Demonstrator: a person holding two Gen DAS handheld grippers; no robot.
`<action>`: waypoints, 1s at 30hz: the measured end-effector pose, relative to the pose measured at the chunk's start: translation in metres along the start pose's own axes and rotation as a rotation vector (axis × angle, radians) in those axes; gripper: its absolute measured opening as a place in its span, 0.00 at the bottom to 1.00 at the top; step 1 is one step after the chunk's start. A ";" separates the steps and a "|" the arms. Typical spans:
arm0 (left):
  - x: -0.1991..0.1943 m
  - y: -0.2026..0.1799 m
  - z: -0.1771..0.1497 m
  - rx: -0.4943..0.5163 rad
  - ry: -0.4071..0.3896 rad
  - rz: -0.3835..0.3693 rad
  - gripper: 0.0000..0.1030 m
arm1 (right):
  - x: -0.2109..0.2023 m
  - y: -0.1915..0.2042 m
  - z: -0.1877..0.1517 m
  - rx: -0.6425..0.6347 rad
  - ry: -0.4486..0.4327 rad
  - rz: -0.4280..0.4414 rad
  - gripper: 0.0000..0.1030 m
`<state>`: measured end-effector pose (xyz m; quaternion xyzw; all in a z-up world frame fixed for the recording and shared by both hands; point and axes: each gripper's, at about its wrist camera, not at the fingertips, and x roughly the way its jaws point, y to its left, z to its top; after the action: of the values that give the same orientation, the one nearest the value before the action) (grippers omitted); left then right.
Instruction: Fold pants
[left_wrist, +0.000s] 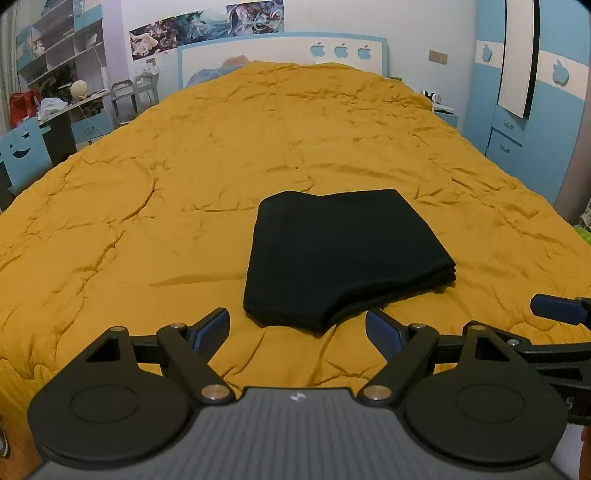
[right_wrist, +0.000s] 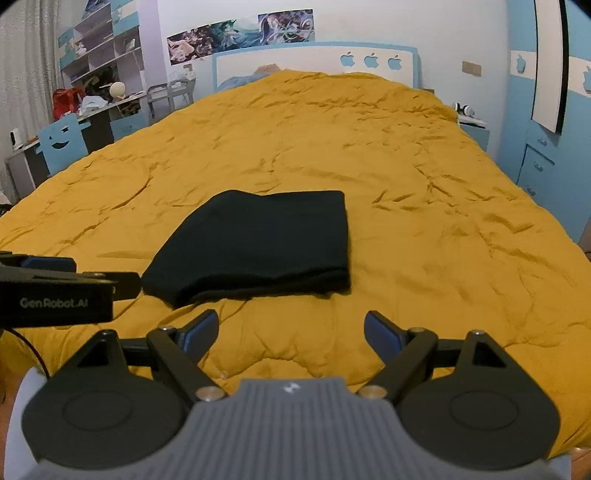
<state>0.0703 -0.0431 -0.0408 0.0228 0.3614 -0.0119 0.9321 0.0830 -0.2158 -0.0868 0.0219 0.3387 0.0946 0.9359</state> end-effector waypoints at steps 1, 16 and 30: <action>0.000 -0.001 0.000 -0.002 0.000 0.002 0.95 | 0.001 -0.001 0.001 0.003 0.000 0.000 0.80; -0.001 -0.002 0.001 -0.005 0.005 0.006 0.95 | 0.000 0.001 0.000 0.000 -0.005 0.000 0.80; -0.003 -0.003 0.001 -0.005 0.001 0.010 0.95 | -0.003 0.001 0.000 -0.001 -0.016 0.002 0.80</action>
<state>0.0689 -0.0459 -0.0384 0.0223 0.3618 -0.0063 0.9320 0.0810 -0.2153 -0.0847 0.0222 0.3312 0.0954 0.9385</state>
